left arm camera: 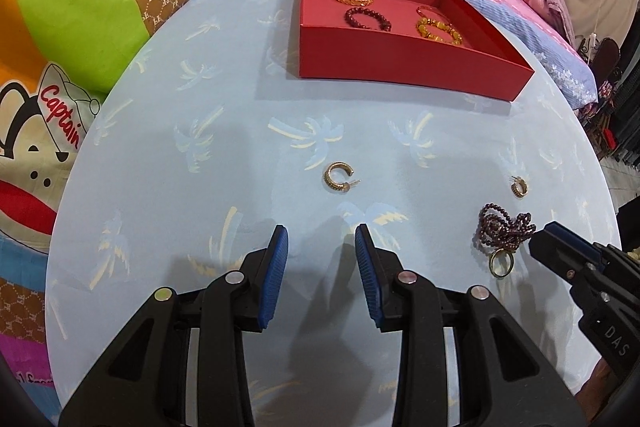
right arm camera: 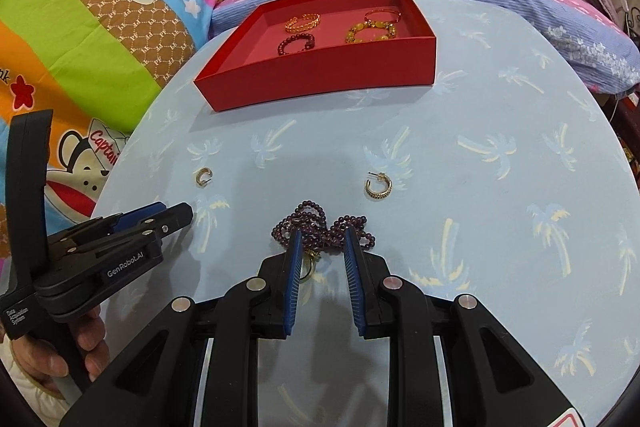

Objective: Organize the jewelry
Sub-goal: 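Grasp a gold hoop earring with the left tool while the right tool grasps the garnet bead strand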

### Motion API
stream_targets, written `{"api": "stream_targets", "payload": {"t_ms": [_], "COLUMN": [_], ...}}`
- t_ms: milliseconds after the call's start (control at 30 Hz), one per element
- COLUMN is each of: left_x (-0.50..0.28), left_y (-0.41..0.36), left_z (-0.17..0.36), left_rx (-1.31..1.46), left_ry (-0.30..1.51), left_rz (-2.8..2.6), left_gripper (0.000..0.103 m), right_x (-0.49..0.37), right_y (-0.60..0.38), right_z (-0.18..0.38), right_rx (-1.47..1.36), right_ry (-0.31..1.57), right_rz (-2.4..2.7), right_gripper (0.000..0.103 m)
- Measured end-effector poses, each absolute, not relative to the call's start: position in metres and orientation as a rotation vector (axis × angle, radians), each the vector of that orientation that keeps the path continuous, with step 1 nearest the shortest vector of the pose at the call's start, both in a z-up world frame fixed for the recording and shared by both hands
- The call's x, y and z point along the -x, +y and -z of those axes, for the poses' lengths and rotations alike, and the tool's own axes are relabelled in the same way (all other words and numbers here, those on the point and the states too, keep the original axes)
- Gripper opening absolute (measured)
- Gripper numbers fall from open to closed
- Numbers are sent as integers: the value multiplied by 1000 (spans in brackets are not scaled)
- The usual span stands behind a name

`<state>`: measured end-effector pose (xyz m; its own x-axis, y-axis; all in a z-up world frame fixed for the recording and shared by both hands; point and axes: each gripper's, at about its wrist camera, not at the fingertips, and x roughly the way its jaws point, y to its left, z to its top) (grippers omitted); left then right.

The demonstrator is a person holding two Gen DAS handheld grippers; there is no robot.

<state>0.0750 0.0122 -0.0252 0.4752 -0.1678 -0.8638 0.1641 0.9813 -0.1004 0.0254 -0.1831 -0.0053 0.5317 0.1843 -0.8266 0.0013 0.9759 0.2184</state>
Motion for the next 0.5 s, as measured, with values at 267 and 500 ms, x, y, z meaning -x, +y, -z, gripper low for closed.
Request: {"api": "stream_targets", "payload": {"t_ms": [267, 500], "left_x": [-77, -78], "left_y": [9, 9], "left_z": [26, 26], "left_rx": [2, 5], "left_ry": [1061, 1062], "left_rz": [211, 210], "left_gripper": [34, 34], "right_x": [-31, -39], "right_y": [-189, -188], "right_z": [15, 18], "right_rx": [-238, -234], "right_ry": [1034, 1033], "right_rz": [-91, -96], "right_gripper": [22, 15]}}
